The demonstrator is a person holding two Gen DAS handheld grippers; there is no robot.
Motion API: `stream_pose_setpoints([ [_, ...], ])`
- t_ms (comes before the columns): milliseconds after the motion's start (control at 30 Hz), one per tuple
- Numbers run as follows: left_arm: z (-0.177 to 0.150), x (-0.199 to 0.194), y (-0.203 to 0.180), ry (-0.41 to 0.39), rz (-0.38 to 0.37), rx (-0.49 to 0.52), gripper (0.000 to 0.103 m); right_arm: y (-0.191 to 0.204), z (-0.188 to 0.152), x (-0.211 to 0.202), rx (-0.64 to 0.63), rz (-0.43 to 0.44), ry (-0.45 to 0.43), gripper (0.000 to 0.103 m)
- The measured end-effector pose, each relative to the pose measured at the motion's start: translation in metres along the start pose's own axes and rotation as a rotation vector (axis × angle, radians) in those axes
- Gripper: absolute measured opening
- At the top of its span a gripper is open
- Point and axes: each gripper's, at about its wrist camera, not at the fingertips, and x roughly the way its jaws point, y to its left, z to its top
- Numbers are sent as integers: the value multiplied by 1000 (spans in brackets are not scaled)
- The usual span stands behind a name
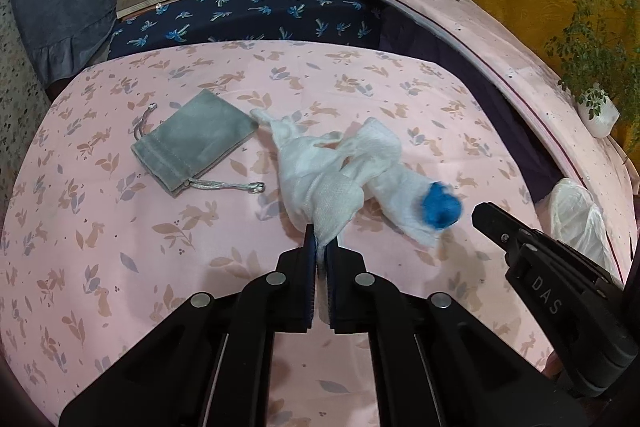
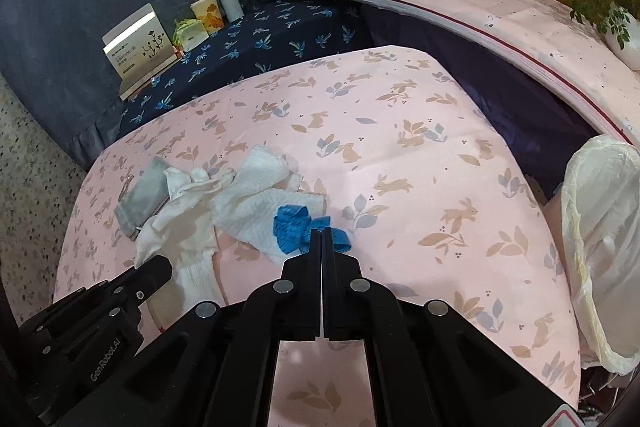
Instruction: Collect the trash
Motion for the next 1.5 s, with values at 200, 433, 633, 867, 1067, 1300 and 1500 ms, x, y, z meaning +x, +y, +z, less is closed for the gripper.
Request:
stream_pose_setpoints([
  [200,1,-20,-24,-35,-30,33,4,-20,1,-24,36,-8,-36,1],
  [433,1,-28,-30,-48,-31,21,4,-22,0,-23,19,10,-9,18],
  [633,3,-16,-18,-29,-8,5,4,-6,4,8,-20,36,37,38],
  [867,8,-3,-10,-16,2,2,4,3,10,43,-3,61,78,47],
  [1067,10,0,-11,-15,2,8,4,3,9,50,-10,57,78,30],
  [1300,10,-12,-25,-35,-17,25,4,-7,9,28,-11,47,49,1],
  [1500,9,-29,-47,-61,-40,54,4,-21,9,2,5,41,8,1],
])
